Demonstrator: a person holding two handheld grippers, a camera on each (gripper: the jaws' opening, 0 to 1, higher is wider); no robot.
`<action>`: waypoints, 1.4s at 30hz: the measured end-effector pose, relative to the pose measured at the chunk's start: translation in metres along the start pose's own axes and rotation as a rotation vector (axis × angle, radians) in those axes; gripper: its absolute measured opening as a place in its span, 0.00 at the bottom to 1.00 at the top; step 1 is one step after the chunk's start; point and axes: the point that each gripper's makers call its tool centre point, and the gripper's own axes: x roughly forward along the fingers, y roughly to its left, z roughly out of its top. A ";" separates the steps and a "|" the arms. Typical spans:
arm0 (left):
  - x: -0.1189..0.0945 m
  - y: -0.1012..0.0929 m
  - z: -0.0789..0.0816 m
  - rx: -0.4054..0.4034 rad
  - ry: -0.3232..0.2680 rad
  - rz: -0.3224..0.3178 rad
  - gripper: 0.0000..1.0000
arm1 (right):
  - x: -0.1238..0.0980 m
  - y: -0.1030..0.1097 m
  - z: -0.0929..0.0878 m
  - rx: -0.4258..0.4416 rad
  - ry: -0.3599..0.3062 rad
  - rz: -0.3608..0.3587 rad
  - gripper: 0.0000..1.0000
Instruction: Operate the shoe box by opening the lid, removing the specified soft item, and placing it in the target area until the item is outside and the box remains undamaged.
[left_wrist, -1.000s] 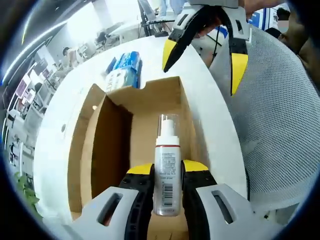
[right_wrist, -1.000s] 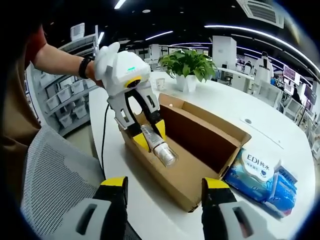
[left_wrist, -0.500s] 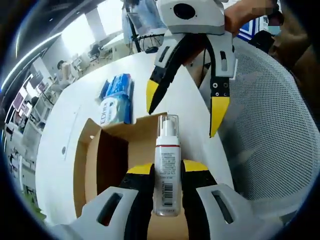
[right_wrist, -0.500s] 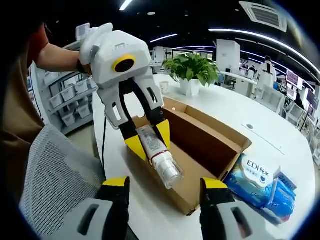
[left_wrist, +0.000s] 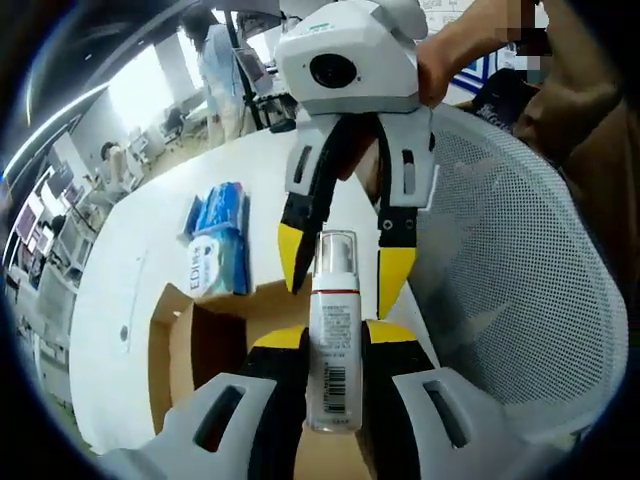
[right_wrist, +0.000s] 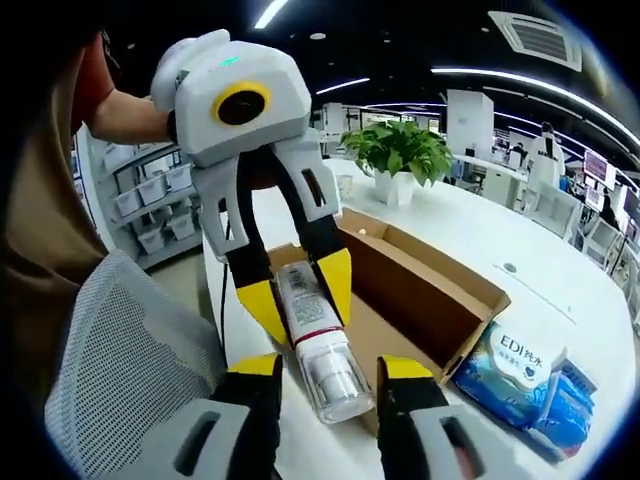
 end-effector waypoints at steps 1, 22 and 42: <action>0.000 -0.001 0.000 0.008 0.003 -0.004 0.19 | -0.001 0.001 0.001 0.001 -0.004 0.003 0.27; -0.002 -0.021 -0.001 -0.053 -0.029 -0.131 0.20 | -0.013 0.027 0.009 -0.077 -0.001 0.105 0.18; 0.009 -0.026 0.006 -0.084 -0.068 -0.114 0.20 | -0.023 0.024 0.011 -0.099 0.069 0.150 0.17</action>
